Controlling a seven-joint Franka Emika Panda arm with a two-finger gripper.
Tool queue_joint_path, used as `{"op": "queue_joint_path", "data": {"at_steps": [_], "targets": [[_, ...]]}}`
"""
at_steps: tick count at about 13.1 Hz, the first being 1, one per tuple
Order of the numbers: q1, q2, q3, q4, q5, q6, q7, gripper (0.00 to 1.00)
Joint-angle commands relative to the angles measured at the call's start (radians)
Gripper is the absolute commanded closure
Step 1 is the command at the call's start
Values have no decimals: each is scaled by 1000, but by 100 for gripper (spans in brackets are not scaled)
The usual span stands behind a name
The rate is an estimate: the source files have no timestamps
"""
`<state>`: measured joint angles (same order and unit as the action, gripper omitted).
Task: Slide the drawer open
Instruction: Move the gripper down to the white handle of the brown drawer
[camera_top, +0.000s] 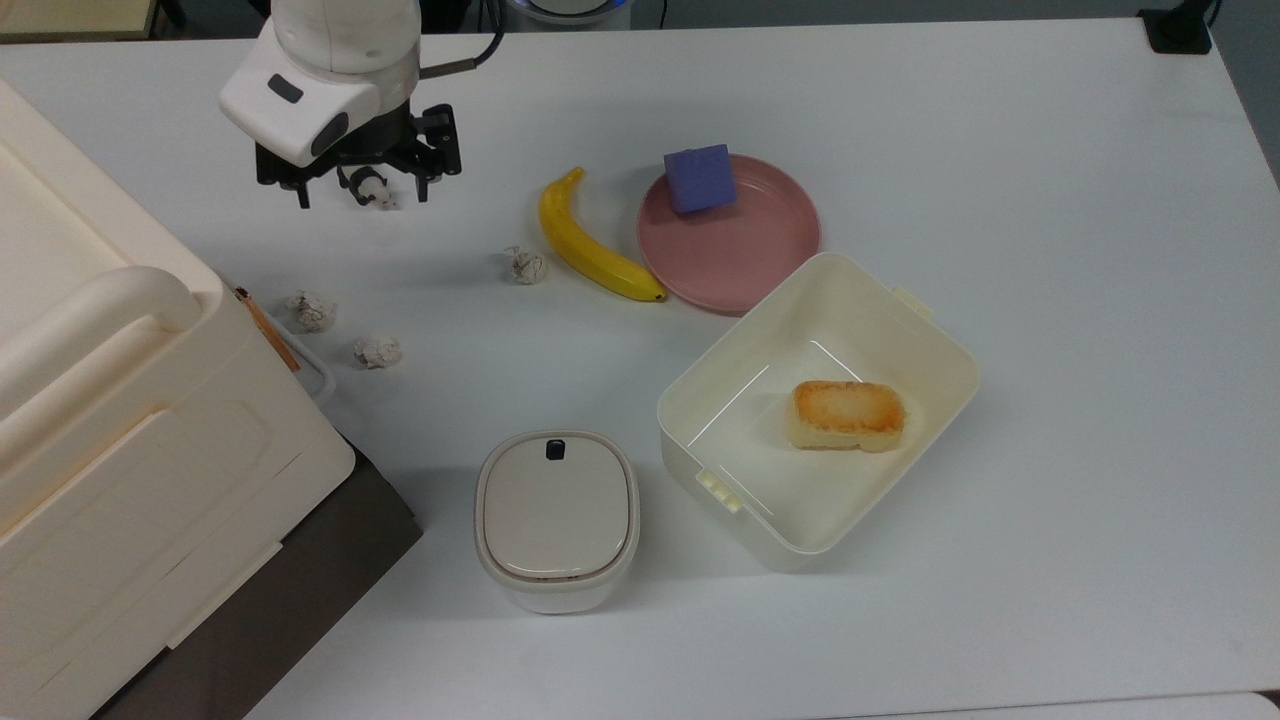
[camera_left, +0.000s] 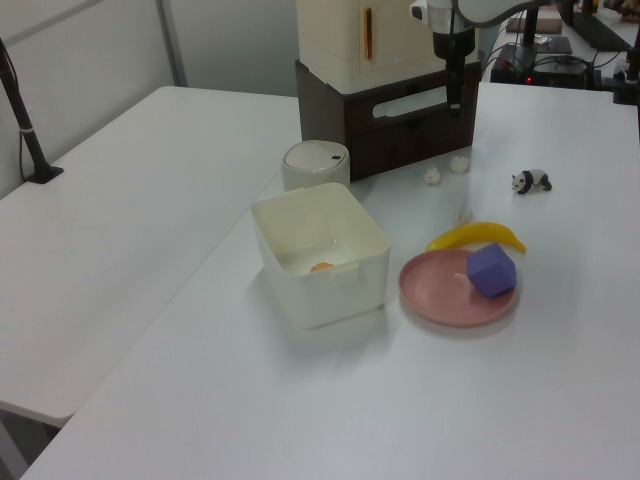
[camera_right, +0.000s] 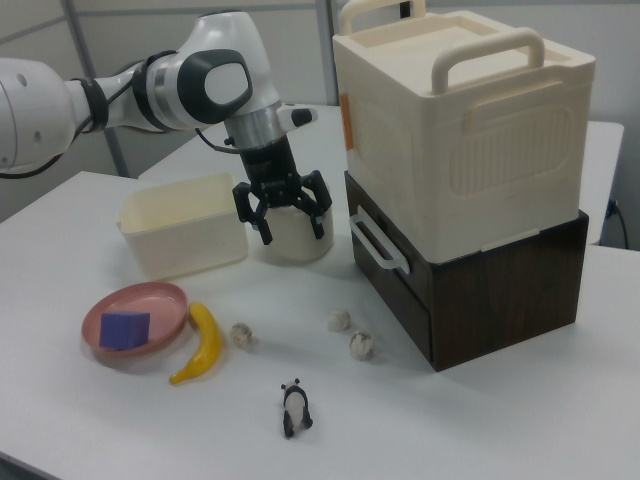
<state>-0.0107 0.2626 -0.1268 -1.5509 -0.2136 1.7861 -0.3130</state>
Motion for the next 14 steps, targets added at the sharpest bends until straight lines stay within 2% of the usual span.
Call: {"op": "queue_joint_path", "data": {"at_steps": [1, 6, 8, 14], "targets": [[-3, 10, -5, -3, -30, 35, -137, 0], [-61, 38, -5, -8, -52, 142, -557, 0], [-74, 61, -7, -8, -52, 177, -650, 0], [-90, 118, -7, -17, -49, 271, -666, 0]]}}
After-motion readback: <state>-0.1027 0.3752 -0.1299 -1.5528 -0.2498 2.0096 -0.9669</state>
